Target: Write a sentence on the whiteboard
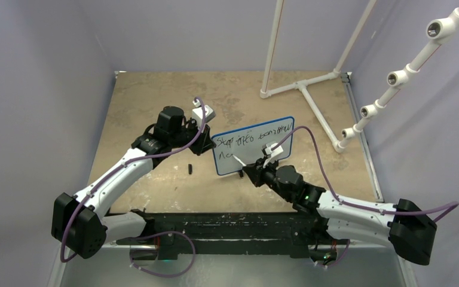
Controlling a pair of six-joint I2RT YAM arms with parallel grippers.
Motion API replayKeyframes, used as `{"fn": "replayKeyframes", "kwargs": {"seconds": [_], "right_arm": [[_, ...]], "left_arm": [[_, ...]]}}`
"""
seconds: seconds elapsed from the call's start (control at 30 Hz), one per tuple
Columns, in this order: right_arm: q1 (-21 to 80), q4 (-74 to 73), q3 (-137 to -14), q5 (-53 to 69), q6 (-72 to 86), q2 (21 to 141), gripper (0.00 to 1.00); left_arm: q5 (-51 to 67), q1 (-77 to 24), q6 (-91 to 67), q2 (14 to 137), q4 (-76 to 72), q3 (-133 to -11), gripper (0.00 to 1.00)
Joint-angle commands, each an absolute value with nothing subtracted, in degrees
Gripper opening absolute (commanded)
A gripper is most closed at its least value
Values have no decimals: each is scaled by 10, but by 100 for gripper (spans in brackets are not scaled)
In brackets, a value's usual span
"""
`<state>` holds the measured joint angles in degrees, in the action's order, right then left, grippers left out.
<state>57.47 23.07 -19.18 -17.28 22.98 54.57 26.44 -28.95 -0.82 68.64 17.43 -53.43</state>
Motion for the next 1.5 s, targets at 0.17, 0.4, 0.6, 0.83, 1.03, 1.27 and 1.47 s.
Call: {"fn": "replayKeyframes", "kwargs": {"seconds": [0.17, 0.4, 0.6, 0.83, 1.03, 1.27, 1.47], "right_arm": [[575, 276, -218, -173, 207, 566, 0], [575, 288, -217, -174, 205, 561, 0], [575, 282, -208, -167, 206, 527, 0], [575, 259, -206, -184, 205, 517, 0], [575, 264, -206, -188, 208, 541, 0], [575, 235, -205, -210, 231, 553, 0], [575, 220, -192, -205, 249, 546, 0]], "left_arm": [[285, -289, -3, 672, 159, -527, 14], [285, -289, -4, 674, 159, -527, 14], [285, -289, -3, 674, 158, -527, 15], [286, -289, -4, 675, 157, -526, 15], [287, -289, -5, 676, 157, -527, 15], [288, -289, -4, 676, 157, -527, 15], [288, -289, -4, 674, 157, -527, 15]]}}
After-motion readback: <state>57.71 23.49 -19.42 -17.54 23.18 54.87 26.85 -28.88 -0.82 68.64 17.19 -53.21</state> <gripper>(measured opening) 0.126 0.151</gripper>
